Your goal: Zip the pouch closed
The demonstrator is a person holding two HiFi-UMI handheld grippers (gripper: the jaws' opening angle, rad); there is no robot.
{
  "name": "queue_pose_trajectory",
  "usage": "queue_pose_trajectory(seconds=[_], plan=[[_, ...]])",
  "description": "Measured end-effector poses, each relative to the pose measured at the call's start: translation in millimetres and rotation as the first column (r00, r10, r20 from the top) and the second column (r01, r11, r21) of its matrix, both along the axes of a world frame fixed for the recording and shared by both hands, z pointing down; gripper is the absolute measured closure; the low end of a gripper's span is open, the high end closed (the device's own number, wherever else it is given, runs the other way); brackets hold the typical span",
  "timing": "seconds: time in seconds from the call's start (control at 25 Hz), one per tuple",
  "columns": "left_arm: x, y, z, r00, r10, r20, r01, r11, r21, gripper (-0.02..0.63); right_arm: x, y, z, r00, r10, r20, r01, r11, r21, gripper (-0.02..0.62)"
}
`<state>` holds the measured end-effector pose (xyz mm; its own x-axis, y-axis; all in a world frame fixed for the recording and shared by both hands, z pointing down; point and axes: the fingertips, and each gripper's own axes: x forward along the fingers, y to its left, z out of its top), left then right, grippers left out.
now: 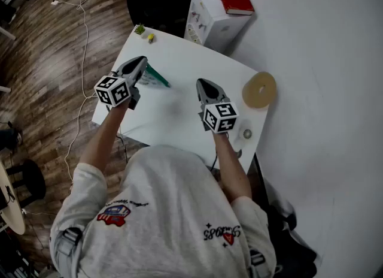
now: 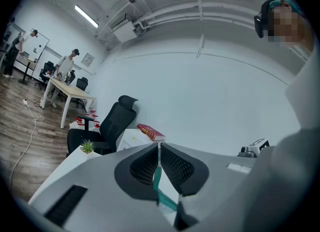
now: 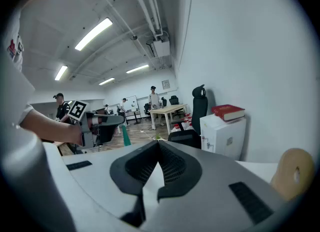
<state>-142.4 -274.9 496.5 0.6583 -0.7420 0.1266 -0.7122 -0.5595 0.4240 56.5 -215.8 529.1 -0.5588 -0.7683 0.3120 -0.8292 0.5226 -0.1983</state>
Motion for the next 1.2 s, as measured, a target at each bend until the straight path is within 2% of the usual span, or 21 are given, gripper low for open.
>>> queue_pose_trajectory(seconds=[0.16, 0.4, 0.6, 1.2], plan=[[1, 4, 1, 0.999, 0.002, 0.033, -0.002, 1.0, 0.012, 0.589, 9, -8, -20, 0.996, 0.058, -0.062, -0.053, 0.996, 0.065, 0.591], [13, 8, -11, 0.994, -0.001, 0.113, -0.008, 0.997, 0.078, 0.589, 23, -12, -50, 0.994, 0.097, -0.053, -0.088, 0.983, 0.16, 0.592], [21, 12, -14, 0.984, 0.002, 0.177, -0.022, 0.993, 0.116, 0.589, 32, -12, -51, 0.991, 0.121, -0.055, -0.11, 0.979, 0.172, 0.592], [35, 11, -19, 0.985, 0.025, 0.171, -0.046, 0.992, 0.122, 0.589, 41, -11, -52, 0.99, 0.121, -0.068, -0.107, 0.978, 0.178, 0.594]])
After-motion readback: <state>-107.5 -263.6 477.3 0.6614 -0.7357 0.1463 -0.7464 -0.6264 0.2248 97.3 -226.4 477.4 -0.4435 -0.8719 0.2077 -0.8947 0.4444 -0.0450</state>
